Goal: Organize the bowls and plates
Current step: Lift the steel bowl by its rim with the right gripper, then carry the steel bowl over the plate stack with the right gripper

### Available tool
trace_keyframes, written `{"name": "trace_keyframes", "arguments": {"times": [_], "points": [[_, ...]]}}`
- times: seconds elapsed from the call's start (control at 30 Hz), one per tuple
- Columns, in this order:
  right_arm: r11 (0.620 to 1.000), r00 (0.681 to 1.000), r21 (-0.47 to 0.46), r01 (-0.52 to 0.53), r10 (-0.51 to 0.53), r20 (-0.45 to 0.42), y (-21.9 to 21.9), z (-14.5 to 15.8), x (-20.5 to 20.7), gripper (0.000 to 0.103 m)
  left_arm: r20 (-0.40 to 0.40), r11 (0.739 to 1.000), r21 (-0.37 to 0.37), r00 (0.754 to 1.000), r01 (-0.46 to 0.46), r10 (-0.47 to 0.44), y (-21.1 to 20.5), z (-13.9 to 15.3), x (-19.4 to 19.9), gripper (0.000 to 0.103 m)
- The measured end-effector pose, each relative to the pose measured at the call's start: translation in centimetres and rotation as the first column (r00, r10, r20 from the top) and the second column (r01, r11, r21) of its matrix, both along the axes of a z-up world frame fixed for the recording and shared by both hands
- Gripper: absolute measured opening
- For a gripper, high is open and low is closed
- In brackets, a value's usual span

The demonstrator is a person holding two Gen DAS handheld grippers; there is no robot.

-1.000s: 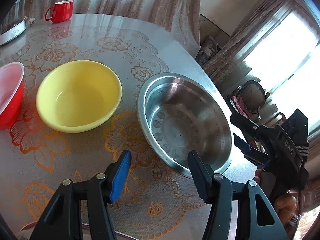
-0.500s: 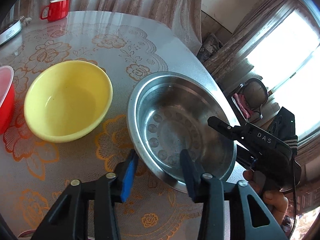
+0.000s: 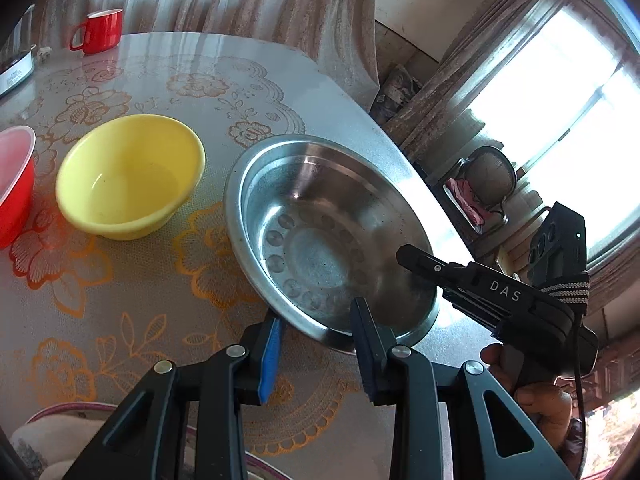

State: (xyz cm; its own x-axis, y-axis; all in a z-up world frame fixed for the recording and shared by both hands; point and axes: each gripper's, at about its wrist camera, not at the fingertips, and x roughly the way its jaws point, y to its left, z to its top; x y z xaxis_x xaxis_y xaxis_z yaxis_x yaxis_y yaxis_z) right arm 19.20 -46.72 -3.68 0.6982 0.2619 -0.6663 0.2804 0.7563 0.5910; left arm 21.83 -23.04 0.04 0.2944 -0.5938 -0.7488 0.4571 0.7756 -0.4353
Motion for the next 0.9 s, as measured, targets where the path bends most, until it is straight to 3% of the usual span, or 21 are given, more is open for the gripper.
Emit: {"name": "trace_keyframes", "arguments": {"times": [0.2, 0.43, 0.57, 0.7, 0.8, 0.9], "points": [[1.0, 1.0, 0.024, -0.001, 0.001, 0.002, 0.1, -0.2, -1.6, 0.013, -0.01, 1.0, 0.003, 1.0, 0.018, -0.018, 0.3, -0.2, -0.8, 0.036], [1.0, 1.0, -0.008, -0.018, 0.018, 0.009, 0.3, 0.5, -2.0, 0.015, 0.0, 0.999, 0.028, 0.999, -0.042, 0.042, 1.0, 0.0, 1.1, 0.047], [1.0, 1.0, 0.03, 0.006, -0.006, 0.01, -0.1, 0.2, -1.8, 0.018, 0.005, 0.996, 0.04, 0.997, -0.078, 0.078, 1.0, 0.0, 2.4, 0.047], [0.997, 1.0, 0.08, 0.016, -0.017, 0.005, -0.1, -0.2, -1.3, 0.02, 0.027, 0.995, 0.065, 0.997, -0.069, 0.067, 0.4, -0.4, 2.8, 0.033], [0.998, 1.0, 0.063, 0.028, -0.028, -0.001, 0.4, -0.3, -1.1, 0.021, 0.051, 0.997, 0.064, 0.998, -0.047, 0.044, 0.5, -0.2, 1.8, 0.021], [0.999, 1.0, 0.025, 0.021, -0.021, -0.012, 1.0, -0.1, -1.3, 0.021, 0.048, 0.999, 0.044, 0.998, -0.032, 0.03, 0.6, 0.1, 1.2, 0.021]]}}
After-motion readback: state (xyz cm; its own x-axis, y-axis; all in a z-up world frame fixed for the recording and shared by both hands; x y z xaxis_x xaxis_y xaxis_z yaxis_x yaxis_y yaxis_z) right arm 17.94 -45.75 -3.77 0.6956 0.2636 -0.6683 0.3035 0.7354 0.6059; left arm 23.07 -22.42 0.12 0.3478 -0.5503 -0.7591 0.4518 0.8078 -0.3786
